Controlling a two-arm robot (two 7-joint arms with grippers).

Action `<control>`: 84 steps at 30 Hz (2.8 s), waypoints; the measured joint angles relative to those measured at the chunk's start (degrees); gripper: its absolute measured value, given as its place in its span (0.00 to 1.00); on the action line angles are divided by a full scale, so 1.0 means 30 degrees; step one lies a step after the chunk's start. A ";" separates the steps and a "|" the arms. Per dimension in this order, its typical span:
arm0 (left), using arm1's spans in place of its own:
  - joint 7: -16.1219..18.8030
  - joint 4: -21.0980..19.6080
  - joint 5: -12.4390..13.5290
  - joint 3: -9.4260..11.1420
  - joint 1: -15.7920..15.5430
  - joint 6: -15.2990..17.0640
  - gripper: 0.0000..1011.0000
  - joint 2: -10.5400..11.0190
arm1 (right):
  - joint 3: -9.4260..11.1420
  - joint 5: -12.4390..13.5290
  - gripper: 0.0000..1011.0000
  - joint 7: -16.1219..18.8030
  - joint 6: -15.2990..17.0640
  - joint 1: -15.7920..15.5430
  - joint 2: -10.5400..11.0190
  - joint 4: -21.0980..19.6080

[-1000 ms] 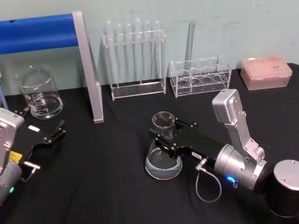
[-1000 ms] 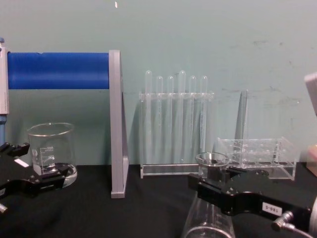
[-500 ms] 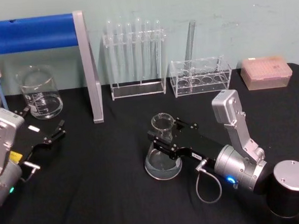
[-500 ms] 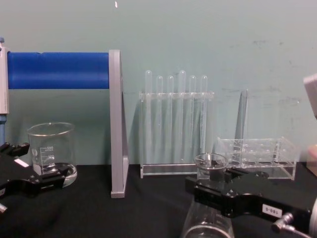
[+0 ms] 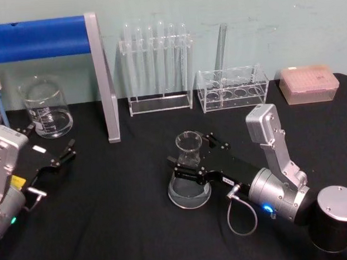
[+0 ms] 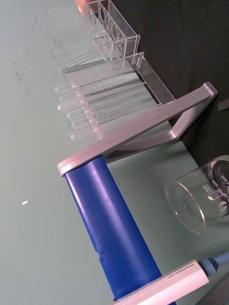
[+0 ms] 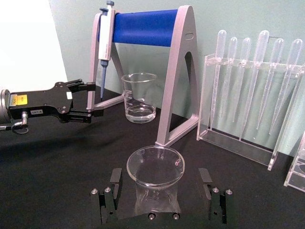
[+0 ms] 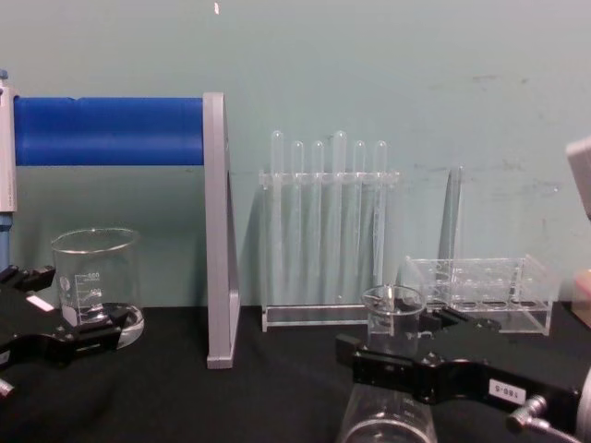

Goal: Grasp the erlenmeyer flask with one hand, shake it three times, then place it back.

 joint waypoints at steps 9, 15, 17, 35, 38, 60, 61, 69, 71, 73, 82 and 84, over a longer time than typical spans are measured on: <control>0.0000 0.0001 0.0001 0.0000 0.0000 0.0000 0.99 0.0000 | 0.0001 0.0039 0.99 0.0116 -0.0032 0.0000 0.0060 -0.0050; -0.0001 0.0000 0.0001 0.0001 0.0000 0.0000 0.99 0.0000 | 0.0049 0.0249 0.99 0.0651 -0.0036 -0.0263 0.0669 -0.0544; 0.0000 0.0000 0.0001 0.0000 0.0000 0.0000 0.99 0.0001 | 0.0106 0.0345 0.99 0.0747 0.0070 -0.0492 0.0970 -0.0870; 0.0000 0.0001 0.0001 0.0000 0.0000 0.0000 0.99 -0.0001 | 0.1444 0.2029 0.99 0.1699 0.0294 -0.3119 0.4226 -0.4104; 0.0000 0.0000 0.0001 0.0001 0.0001 0.0000 0.99 0.0000 | 0.1824 0.2115 0.99 0.1431 0.0125 -0.3341 0.4537 -0.4316; 0.0000 0.0000 0.0002 0.0001 0.0000 0.0000 0.99 0.0000 | 0.3593 -0.1790 0.99 -0.4449 -0.0920 -0.1450 0.1844 -0.1195; 0.0000 0.0001 0.0001 0.0001 0.0000 0.0000 0.99 0.0000 | 0.3499 -0.2142 0.99 -0.4669 -0.1052 -0.1314 0.1614 -0.0892; 0.0000 0.0001 0.0002 0.0001 -0.0001 0.0000 0.99 0.0000 | 0.3042 -0.3721 0.99 -0.5494 -0.1580 -0.0744 0.0702 0.0432; 0.0000 0.0001 0.0001 0.0001 0.0000 0.0000 0.99 0.0000 | 0.2943 -0.4098 0.99 -0.5624 -0.1684 -0.0627 0.0498 0.0705; 0.0000 -0.0001 0.0001 0.0001 0.0000 0.0000 0.99 0.0000 | 0.2878 -0.4444 0.99 -0.5725 -0.1749 -0.0545 0.0353 0.0912; 0.0000 0.0000 0.0001 0.0002 0.0000 0.0000 0.99 0.0000 | 0.2826 -0.5072 0.99 -0.5866 -0.1883 -0.0473 0.0149 0.1169; 0.0000 0.0002 0.0002 0.0002 -0.0001 0.0000 0.99 -0.0001 | 0.2826 -0.5068 0.99 -0.5864 -0.1884 -0.0473 0.0157 0.1166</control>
